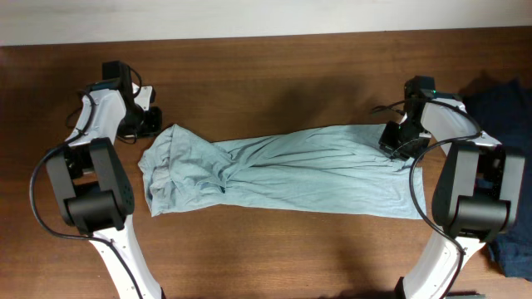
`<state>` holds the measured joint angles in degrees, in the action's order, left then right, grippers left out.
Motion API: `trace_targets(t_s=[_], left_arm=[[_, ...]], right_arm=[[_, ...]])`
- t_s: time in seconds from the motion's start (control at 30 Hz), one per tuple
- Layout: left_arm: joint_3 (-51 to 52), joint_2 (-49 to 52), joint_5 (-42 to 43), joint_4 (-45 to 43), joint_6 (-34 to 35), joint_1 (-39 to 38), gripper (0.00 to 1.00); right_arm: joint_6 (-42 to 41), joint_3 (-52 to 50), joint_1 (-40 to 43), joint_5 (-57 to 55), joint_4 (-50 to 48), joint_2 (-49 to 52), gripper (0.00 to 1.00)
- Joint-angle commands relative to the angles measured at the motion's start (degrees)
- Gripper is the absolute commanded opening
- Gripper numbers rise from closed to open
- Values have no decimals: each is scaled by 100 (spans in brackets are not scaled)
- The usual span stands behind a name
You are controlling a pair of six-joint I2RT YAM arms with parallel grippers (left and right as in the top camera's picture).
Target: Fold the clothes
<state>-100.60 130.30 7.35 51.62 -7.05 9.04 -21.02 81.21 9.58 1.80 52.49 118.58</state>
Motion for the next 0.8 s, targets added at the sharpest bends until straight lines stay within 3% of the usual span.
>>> trace_targets(t_s=[0.0, 0.03, 0.33, 0.5, 0.67, 0.77], left_arm=[[15, -76, 702, 72, -337, -39, 10], [15, -140, 686, 50, -442, -87, 20], [17, -238, 682, 13, -984, -258, 42], [17, -216, 584, -42, -1246, -343, 43], [9, -221, -33, -85, -883, -299, 42], [-46, -256, 31, -109, -890, -262, 42]], right_arm=[[-50, -120, 22, -249, 79, 299, 11], [-50, -120, 22, -251, 76, 299, 11], [-50, -120, 22, -249, 81, 299, 11], [-50, -120, 22, -251, 87, 299, 11], [-48, -120, 22, -251, 151, 299, 11], [-48, -120, 22, -251, 151, 299, 11]])
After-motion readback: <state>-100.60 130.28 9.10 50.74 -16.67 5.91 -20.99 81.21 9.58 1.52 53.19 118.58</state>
